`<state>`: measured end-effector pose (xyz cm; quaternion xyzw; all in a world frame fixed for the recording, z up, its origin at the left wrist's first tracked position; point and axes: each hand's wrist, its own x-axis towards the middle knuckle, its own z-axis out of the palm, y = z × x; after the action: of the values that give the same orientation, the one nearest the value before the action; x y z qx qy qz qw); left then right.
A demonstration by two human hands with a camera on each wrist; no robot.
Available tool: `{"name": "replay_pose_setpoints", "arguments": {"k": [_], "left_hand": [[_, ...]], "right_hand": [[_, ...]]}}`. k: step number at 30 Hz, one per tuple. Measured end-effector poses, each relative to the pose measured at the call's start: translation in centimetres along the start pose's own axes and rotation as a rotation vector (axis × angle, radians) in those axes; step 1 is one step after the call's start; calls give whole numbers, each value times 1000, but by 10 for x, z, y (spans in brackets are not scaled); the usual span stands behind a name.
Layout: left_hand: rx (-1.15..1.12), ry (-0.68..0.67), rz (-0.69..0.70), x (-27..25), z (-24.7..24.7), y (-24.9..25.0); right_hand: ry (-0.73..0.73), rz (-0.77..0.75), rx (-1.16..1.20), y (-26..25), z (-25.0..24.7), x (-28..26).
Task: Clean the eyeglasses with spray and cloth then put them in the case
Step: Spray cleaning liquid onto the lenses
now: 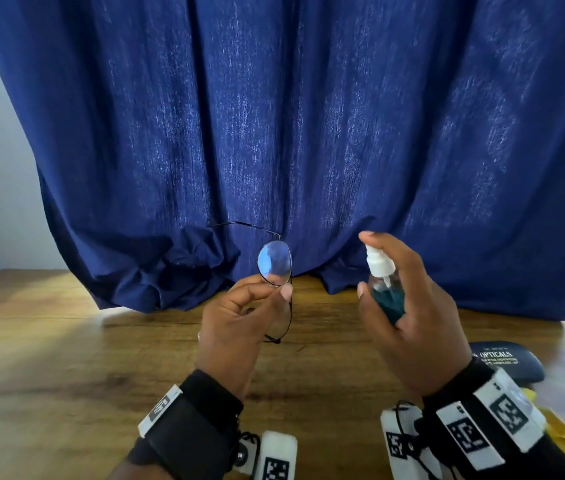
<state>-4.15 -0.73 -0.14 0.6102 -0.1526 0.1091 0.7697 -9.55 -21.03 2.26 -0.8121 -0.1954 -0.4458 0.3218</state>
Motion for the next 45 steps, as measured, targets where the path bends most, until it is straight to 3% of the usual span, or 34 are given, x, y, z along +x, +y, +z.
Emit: {"name": "replay_pose_setpoints", "arguments": {"k": [19, 34, 45], "left_hand": [[-15, -23, 9, 0, -1, -2], [31, -17, 34, -1, 0, -1], [55, -75, 26, -5, 6, -3]], "right_hand": [[31, 73, -31, -3, -3, 2], [99, 80, 81, -6, -2, 3], [-24, 50, 79, -7, 1, 1]]}}
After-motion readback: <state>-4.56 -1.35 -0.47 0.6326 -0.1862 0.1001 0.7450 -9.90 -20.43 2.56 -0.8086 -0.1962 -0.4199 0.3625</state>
